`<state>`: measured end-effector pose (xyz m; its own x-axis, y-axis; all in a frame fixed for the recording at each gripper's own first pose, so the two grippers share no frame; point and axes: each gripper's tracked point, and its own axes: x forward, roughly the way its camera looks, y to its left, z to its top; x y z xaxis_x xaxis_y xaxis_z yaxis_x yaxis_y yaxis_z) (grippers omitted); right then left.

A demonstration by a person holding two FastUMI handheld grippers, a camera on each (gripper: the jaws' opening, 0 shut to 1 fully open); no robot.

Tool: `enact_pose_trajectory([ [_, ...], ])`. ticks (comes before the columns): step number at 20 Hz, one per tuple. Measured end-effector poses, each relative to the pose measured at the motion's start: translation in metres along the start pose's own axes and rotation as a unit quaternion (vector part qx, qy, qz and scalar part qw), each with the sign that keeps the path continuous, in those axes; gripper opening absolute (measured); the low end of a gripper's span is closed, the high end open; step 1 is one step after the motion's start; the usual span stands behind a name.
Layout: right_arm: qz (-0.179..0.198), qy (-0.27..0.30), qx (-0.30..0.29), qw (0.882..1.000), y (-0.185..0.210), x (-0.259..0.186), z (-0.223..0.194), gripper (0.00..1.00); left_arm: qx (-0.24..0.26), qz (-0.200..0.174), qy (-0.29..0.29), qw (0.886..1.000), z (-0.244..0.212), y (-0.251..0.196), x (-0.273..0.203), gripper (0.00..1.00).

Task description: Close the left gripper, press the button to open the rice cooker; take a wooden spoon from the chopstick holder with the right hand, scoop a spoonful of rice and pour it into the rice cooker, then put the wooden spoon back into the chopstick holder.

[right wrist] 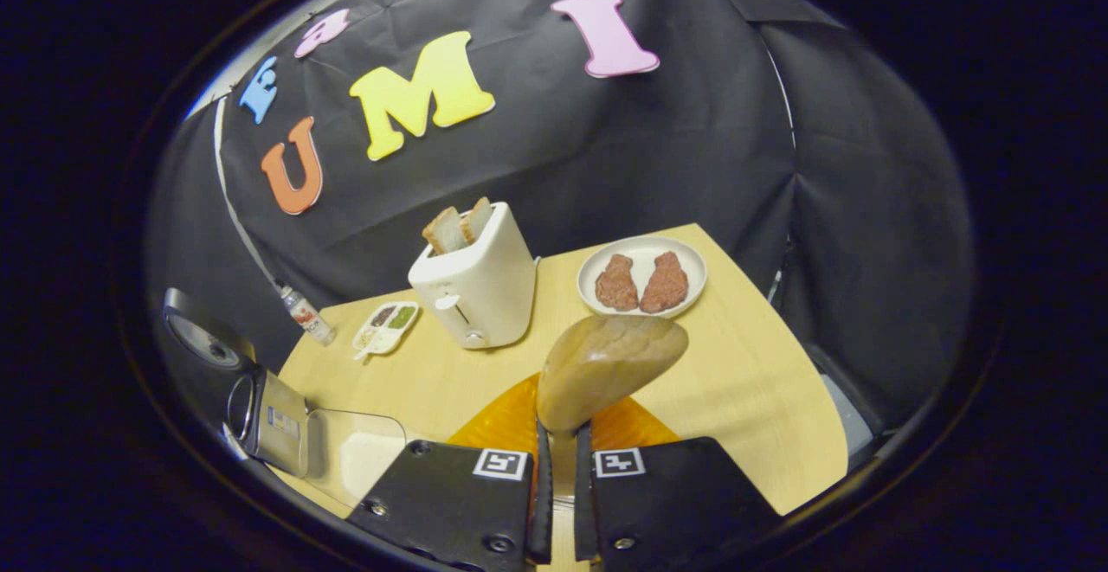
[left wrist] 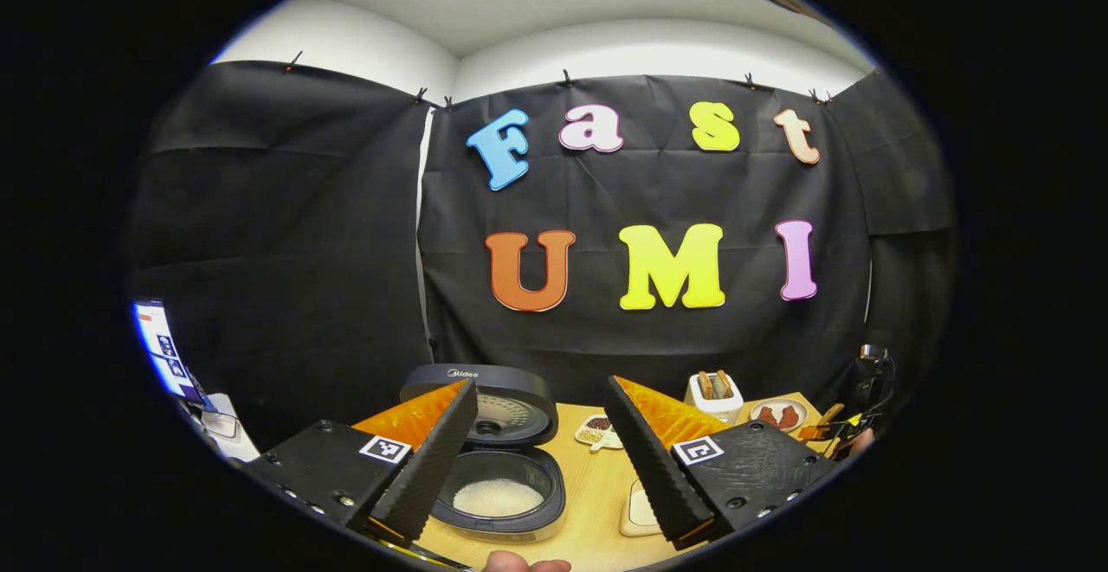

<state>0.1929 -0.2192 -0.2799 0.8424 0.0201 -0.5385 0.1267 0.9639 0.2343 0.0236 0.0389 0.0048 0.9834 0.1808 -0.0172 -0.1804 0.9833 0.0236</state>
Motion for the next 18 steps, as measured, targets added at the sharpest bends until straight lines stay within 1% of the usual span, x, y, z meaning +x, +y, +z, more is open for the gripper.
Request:
enact_pose_trajectory([
  [2, -0.022, -0.017, -0.004, 1.000, 0.000, -0.012, 0.013, 0.15, 0.004, -0.008, -0.002, 1.000, -0.002, 0.007, 0.002, 0.95],
  [4, -0.041, -0.030, 0.007, 0.999, 0.005, -0.029, 0.025, 0.15, 0.004, -0.019, -0.002, 1.000, -0.004, 0.014, 0.001, 0.95],
  [5, -0.041, -0.040, 0.011, 0.998, 0.013, -0.039, 0.033, 0.15, 0.005, -0.024, -0.003, 1.000, -0.005, 0.019, 0.000, 0.95],
  [8, -0.024, -0.065, 0.018, 0.997, 0.050, -0.070, 0.054, 0.15, 0.012, -0.037, -0.007, 0.999, -0.009, 0.033, -0.001, 0.95],
  [11, -0.007, -0.077, 0.021, 0.997, 0.094, -0.089, 0.060, 0.15, 0.026, -0.049, -0.014, 0.998, -0.013, 0.053, -0.006, 0.95],
  [14, 0.008, -0.078, 0.006, 0.997, 0.137, -0.097, 0.051, 0.15, 0.048, -0.060, -0.023, 0.997, -0.016, 0.073, -0.010, 0.95],
  [18, 0.021, -0.056, -0.021, 0.998, 0.181, -0.097, 0.023, 0.15, 0.046, -0.076, -0.023, 0.996, -0.022, 0.090, -0.018, 0.96],
])
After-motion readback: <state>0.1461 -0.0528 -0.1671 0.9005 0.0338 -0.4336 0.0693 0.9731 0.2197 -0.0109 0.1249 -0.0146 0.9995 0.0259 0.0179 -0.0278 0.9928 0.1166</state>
